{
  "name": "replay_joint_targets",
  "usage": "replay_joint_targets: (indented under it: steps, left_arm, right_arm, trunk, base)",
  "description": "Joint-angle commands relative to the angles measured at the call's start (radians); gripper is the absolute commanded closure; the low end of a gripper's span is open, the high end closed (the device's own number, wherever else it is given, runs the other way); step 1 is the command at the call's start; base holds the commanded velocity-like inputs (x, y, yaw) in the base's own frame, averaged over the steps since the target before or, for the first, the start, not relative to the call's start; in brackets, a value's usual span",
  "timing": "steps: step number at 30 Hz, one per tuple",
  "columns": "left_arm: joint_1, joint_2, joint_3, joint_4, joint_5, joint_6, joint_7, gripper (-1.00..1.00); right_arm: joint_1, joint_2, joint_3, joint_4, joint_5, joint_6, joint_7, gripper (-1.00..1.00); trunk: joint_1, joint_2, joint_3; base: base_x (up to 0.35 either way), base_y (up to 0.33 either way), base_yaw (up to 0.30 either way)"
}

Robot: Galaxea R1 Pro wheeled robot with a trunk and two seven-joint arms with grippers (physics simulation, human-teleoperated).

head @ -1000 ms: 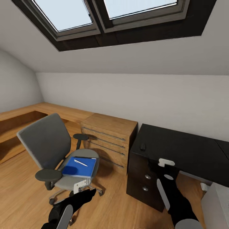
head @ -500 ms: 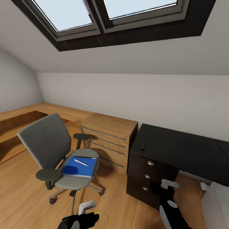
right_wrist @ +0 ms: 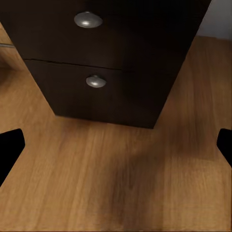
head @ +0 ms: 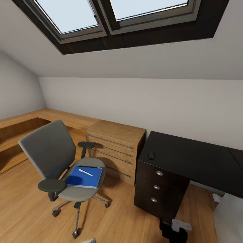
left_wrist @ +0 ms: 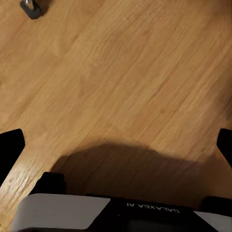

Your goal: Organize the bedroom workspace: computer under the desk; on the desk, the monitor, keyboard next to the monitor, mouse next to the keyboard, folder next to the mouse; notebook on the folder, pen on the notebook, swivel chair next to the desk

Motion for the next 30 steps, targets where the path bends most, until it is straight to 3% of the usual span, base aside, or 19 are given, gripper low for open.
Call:
replay_joint_targets:
  steps: [1, 3, 7, 9, 10, 13, 19, 25, 26, 30]
  left_arm:
    - [-0.001, 0.001, -0.005, 0.023, 0.010, -0.029, 0.009, -1.00]
    - [-0.001, 0.001, -0.004, 0.077, 0.010, -0.110, 0.007, -1.00]
    - [-0.001, 0.008, -0.004, 0.129, 0.012, -0.182, 0.006, -1.00]
    - [-0.001, 0.012, -0.004, 0.148, 0.012, -0.195, 0.007, -1.00]
    - [-0.001, 0.018, -0.004, 0.186, 0.011, -0.211, 0.007, -1.00]
    - [-0.001, 0.020, -0.005, 0.208, 0.009, -0.217, 0.006, -1.00]
    - [-0.001, 0.023, -0.005, 0.229, 0.008, -0.225, 0.006, -1.00]
    - [-0.001, 0.024, -0.006, 0.238, 0.010, -0.229, 0.006, -1.00]
    - [-0.001, 0.023, -0.007, 0.282, 0.007, -0.230, 0.006, -1.00]
    - [-0.001, 0.023, -0.007, 0.302, 0.001, -0.231, 0.006, -1.00]
  right_arm:
    - [0.000, 0.001, -0.001, 0.019, -0.006, -0.020, 0.000, -1.00]
    - [0.001, 0.001, -0.001, 0.076, -0.006, -0.065, 0.001, -1.00]
    - [0.002, 0.000, -0.001, 0.205, -0.007, -0.144, 0.002, -1.00]
    - [0.002, -0.001, 0.000, 0.269, -0.007, -0.184, 0.003, -1.00]
    - [0.002, -0.002, 0.003, 0.391, -0.005, -0.285, 0.004, -1.00]
    - [0.002, -0.003, 0.004, 0.461, -0.005, -0.364, 0.005, -1.00]
    - [0.002, -0.002, 0.005, 0.537, -0.004, -0.472, 0.007, -1.00]
    - [0.002, -0.001, 0.005, 0.549, -0.004, -0.486, 0.007, -1.00]
    - [0.002, 0.000, 0.004, 0.553, -0.006, -0.492, 0.007, -1.00]
    - [0.002, 0.001, 0.003, 0.554, -0.006, -0.493, 0.007, -1.00]
  trunk:
    - [0.000, -0.001, -0.001]
    - [0.000, -0.001, -0.001]
    - [0.000, -0.001, -0.001]
    - [0.000, -0.001, -0.001]
    - [0.000, -0.001, -0.001]
    - [0.000, -0.001, 0.000]
    - [0.000, -0.001, 0.003]
    - [0.000, -0.001, 0.007]
    - [0.000, -0.001, 0.007]
    - [0.000, -0.001, 0.010]
  base:
    - [0.000, 0.000, 0.000]
    - [0.000, 0.000, 0.000]
    - [0.000, 0.000, 0.000]
    - [0.000, 0.000, 0.000]
    - [0.000, 0.000, -0.016]
    - [0.000, 0.000, -0.083]
    - [-0.007, 0.000, -0.199]
    - [-0.161, 0.000, -0.260]
    - [-0.312, 0.013, -0.266]
    - [-0.323, 0.050, -0.267]
